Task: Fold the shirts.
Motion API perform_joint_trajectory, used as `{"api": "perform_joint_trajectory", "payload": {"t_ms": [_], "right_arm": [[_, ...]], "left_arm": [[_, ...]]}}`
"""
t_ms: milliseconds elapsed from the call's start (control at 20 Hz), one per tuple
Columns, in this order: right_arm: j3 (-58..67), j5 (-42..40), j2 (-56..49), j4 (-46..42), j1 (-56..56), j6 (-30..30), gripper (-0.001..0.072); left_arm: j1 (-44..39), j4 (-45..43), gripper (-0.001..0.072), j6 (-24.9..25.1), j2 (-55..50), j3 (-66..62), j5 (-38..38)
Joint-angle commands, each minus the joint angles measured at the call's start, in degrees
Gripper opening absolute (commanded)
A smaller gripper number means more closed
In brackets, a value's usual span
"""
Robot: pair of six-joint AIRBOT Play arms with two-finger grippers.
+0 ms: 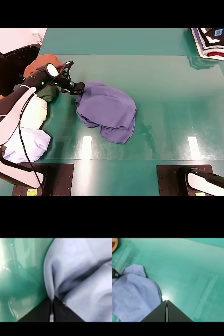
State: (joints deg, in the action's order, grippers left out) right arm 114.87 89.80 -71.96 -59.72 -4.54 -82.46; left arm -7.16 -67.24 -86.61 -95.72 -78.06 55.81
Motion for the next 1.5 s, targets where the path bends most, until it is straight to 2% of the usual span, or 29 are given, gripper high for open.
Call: {"api": "perform_joint_trajectory", "payload": {"t_ms": [0, 150, 250, 350, 400, 450, 600, 750, 950, 1050, 1100, 1150, 1300, 1450], "right_arm": [[-2.82, 3.21, 0.81, -0.46, -0.02, -0.50, 0.0014], [-19.30, 2.03, 5.16, -0.39, -0.04, -1.29, 0.0015], [-35.80, -3.87, 8.70, 0.28, -0.11, -2.10, 0.0041], [-53.11, -10.56, 10.86, 2.01, -1.01, -2.21, 0.0482], [-60.65, -13.94, 11.02, 4.44, -1.68, -2.14, 0.0479], [-67.93, -18.01, 10.73, 8.26, -3.19, -1.07, 0.0432], [-80.15, -28.74, 7.39, 19.54, -9.86, 4.13, 0.0428], [-80.96, -34.40, 1.53, 22.34, -17.42, 4.68, 0.0428], [-73.64, -36.98, -6.64, 22.01, -24.24, 5.20, 0.0420], [-70.14, -37.27, -9.55, 21.94, -25.07, 6.73, 0.0213], [-68.50, -36.83, -10.49, 21.38, -25.03, 7.21, 0.0085], [-67.04, -36.68, -10.60, 19.04, -24.98, 7.10, 0.0014], [-60.83, -33.07, -6.34, 8.66, -22.45, 4.44, 0.0013], [-51.84, -26.27, 2.99, -1.53, -16.57, 1.49, 0.0013]], "left_arm": [[0.07, -0.11, 0.0028, 0.09, 2.32, -2.82, 1.64], [0.07, -0.52, 0.0028, 2.36, 7.02, -5.77, 1.73], [0.07, -0.55, 0.0028, 3.13, 9.31, -6.58, 1.84], [0.07, -0.92, 0.0028, 3.10, 10.29, -6.58, 2.27], [0.07, -0.92, 0.0028, 3.08, 10.32, -6.56, 2.89], [0.07, -0.92, 0.0028, 3.06, 10.27, -6.56, 3.34], [0.07, -0.92, 0.0028, 3.06, 10.27, -6.56, 3.43], [0.07, -0.92, 0.0028, 3.06, 10.25, -6.56, 4.04], [0.07, -0.92, 0.0028, 3.06, 10.27, -6.56, 4.90], [0.07, -0.94, 0.0028, 3.06, 10.43, -6.58, 5.51], [0.07, -0.98, 0.0028, 3.06, 10.73, -6.58, 5.60], [0.07, -1.16, 0.0028, 3.04, 11.61, -6.58, 5.49], [0.07, -2.58, 0.0028, 3.06, 16.70, -7.67, 4.74], [0.07, -3.48, 0.0028, 3.10, 25.20, -12.28, 5.64]]}}
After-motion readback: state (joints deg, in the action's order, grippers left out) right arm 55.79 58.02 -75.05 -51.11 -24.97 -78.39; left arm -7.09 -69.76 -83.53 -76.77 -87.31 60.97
